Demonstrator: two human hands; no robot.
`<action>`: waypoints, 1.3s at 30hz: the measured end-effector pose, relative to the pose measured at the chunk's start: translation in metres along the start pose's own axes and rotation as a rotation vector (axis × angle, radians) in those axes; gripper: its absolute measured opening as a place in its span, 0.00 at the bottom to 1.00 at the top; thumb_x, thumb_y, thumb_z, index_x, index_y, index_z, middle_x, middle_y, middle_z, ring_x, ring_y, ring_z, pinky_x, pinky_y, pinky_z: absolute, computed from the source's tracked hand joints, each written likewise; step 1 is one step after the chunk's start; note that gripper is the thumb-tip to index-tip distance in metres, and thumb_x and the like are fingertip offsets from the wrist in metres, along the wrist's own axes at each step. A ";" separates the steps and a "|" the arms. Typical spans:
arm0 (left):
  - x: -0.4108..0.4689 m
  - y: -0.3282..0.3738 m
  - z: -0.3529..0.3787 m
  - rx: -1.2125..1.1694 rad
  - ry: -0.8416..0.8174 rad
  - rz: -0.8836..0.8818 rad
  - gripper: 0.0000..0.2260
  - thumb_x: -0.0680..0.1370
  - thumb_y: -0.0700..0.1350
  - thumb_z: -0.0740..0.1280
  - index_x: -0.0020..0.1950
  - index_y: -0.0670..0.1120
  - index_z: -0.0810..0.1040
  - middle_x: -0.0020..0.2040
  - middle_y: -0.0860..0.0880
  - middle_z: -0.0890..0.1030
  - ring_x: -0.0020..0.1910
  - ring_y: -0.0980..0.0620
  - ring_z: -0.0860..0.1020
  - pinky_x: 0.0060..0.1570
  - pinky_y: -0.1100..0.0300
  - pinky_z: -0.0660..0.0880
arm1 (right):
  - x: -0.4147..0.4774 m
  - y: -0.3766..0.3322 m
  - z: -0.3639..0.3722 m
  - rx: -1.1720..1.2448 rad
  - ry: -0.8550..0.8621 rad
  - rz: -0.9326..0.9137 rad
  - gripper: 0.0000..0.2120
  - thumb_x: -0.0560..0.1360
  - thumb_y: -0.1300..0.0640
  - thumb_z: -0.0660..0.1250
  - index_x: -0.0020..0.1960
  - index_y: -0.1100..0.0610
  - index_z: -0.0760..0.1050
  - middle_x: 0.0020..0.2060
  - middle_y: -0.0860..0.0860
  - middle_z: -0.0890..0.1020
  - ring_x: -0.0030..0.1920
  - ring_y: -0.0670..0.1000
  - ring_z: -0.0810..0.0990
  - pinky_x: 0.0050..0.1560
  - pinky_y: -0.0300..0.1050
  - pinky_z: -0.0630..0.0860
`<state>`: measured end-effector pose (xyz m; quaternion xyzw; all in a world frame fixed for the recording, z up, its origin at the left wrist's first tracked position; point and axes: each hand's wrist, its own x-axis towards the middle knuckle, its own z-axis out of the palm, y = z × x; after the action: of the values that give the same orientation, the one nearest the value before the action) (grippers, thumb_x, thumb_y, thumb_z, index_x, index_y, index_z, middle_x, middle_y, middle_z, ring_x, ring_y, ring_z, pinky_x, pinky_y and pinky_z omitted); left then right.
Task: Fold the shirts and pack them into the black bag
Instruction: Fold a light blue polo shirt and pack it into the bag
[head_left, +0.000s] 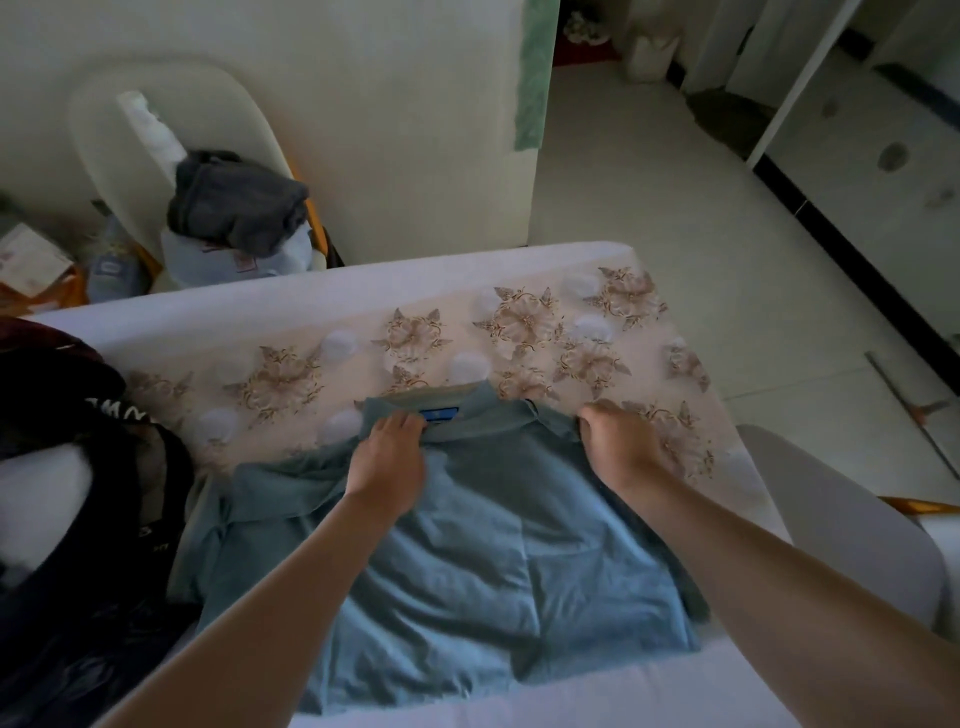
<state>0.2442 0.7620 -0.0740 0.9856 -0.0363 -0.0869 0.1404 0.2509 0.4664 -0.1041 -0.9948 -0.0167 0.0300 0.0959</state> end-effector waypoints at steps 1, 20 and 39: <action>0.009 0.000 -0.005 -0.021 0.033 -0.003 0.17 0.76 0.34 0.59 0.63 0.46 0.72 0.59 0.47 0.75 0.57 0.45 0.73 0.53 0.52 0.73 | 0.005 0.001 -0.004 0.092 0.038 0.068 0.12 0.81 0.61 0.56 0.47 0.58 0.78 0.36 0.52 0.79 0.32 0.53 0.77 0.31 0.46 0.73; -0.042 -0.117 0.009 0.046 -0.055 0.141 0.18 0.69 0.34 0.68 0.52 0.52 0.72 0.51 0.51 0.70 0.50 0.44 0.75 0.44 0.50 0.76 | 0.018 -0.125 0.022 -0.161 -0.118 -0.340 0.27 0.72 0.60 0.65 0.72 0.56 0.69 0.71 0.61 0.69 0.68 0.62 0.70 0.65 0.59 0.69; -0.168 -0.176 0.052 0.183 0.035 0.013 0.27 0.79 0.57 0.55 0.76 0.47 0.67 0.77 0.41 0.65 0.75 0.42 0.65 0.70 0.49 0.62 | -0.088 -0.211 0.074 -0.068 -0.280 -0.565 0.32 0.77 0.40 0.53 0.79 0.50 0.60 0.79 0.59 0.58 0.78 0.59 0.58 0.75 0.63 0.57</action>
<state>0.0782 0.9324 -0.1455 0.9954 -0.0480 -0.0652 0.0509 0.1528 0.6836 -0.1307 -0.9396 -0.3065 0.1385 0.0638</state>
